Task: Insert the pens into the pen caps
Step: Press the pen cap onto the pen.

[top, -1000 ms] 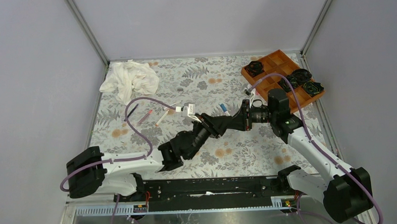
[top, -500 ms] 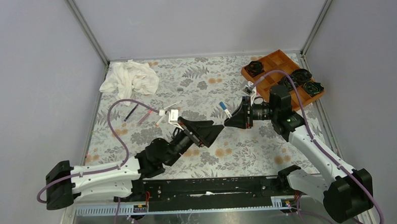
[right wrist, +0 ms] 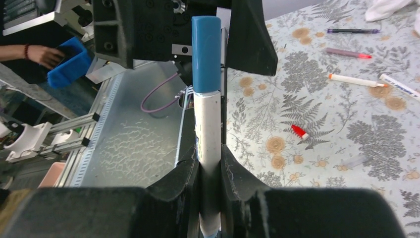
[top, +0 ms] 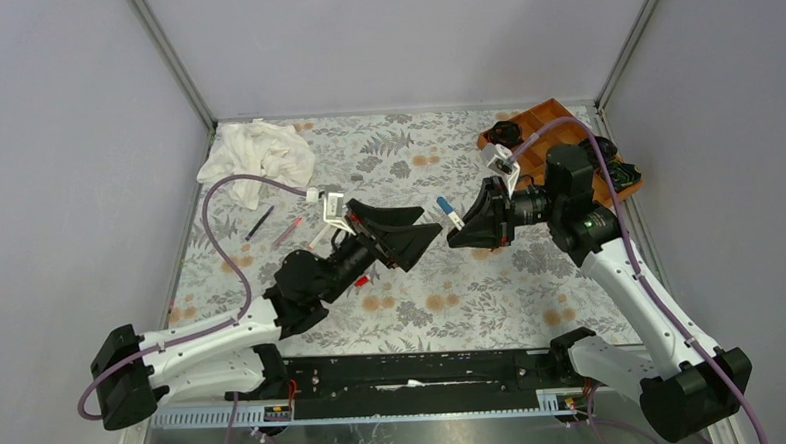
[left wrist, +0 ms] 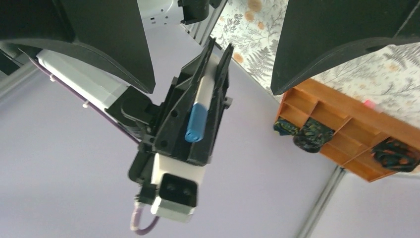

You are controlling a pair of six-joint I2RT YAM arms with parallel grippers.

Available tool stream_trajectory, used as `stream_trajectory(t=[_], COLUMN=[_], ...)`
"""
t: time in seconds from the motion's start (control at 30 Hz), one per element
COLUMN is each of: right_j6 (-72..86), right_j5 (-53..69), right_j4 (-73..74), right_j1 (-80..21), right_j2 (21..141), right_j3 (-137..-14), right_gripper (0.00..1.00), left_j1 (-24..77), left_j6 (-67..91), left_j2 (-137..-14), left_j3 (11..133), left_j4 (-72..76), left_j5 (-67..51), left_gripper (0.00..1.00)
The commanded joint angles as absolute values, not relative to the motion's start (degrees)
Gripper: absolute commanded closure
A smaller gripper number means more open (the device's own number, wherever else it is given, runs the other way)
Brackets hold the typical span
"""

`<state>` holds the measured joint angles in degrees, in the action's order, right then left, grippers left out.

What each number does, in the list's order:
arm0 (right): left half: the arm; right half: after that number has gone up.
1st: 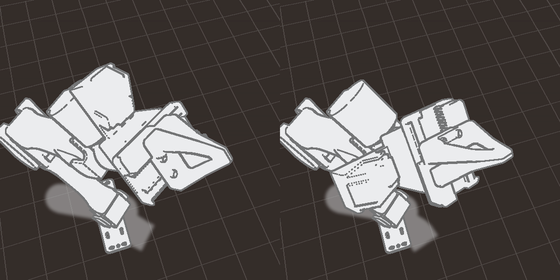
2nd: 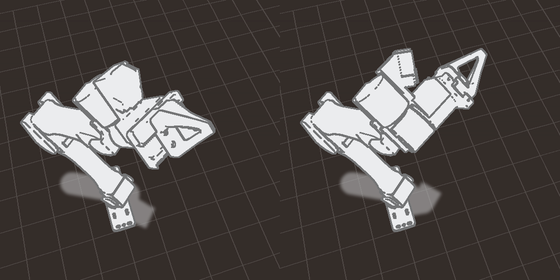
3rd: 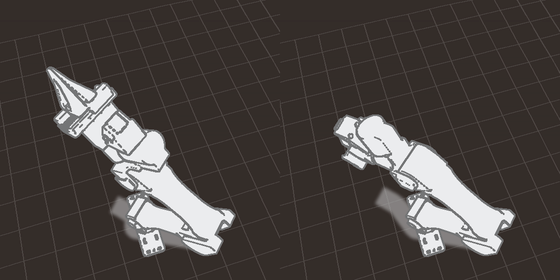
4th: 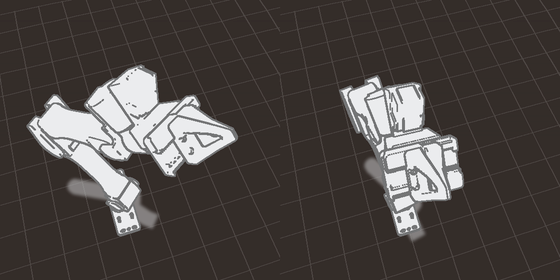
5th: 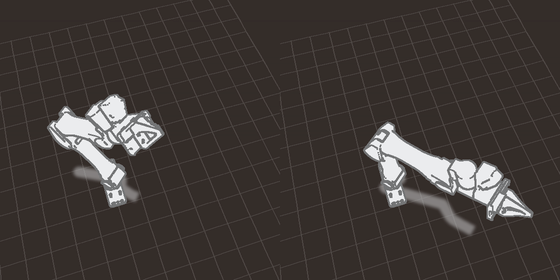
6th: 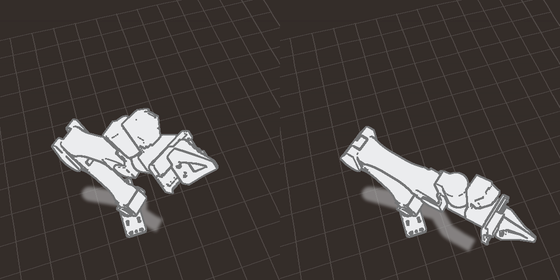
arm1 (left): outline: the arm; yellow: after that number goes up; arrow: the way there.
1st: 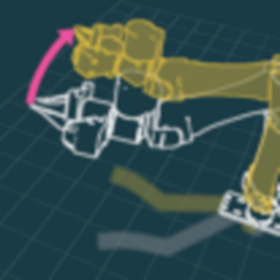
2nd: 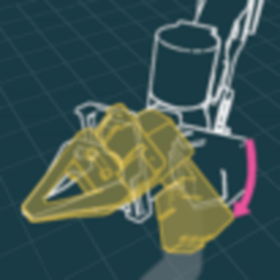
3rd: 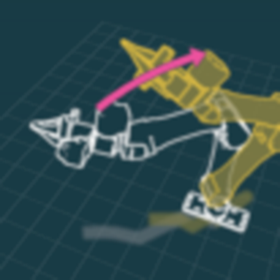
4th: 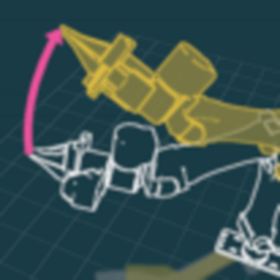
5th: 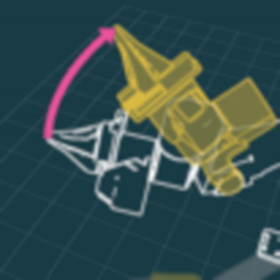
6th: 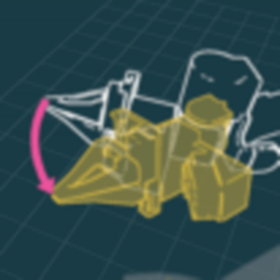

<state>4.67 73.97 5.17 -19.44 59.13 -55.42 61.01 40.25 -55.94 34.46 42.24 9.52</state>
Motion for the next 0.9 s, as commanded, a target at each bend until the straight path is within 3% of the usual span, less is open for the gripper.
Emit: stream_trajectory(t=[0.0, 0.2, 0.33, 0.77, 0.87], right_j6=[5.71, 6.72, 7.33, 9.95, 10.24], right_j5=[77.41, 77.59, 77.86, 77.39, 77.26], right_j4=[7.74, 7.46, 7.0, 3.97, 3.54], right_j1=[-19.33, -19.35, -19.34, -19.91, -19.91], right_j2=[58.54, 58.36, 58.36, 58.27, 58.27], right_j3=[-57.56, -57.57, -57.57, -55.59, -55.46], right_gripper=[1.0, 1.0, 1.0, 1.0, 1.0], left_j1=[60.58, 60.22, 60.21, 59.61, 59.59], left_j6=[36.75, 37.17, 37.65, 40.4, 41.02], left_j2=[-58.86, -63.18, -65.28, -68.74, -69.44], left_j3=[38.64, 42.43, 44.66, 47.17, 47.61], left_j4=[50.68, 52.37, 51.01, 51.1, 51.13], left_j5=[4.79, 3.92, 4.93, 6.43, 6.16], left_gripper=[0.06, 0.09, 0.2, 0.39, 0.48])
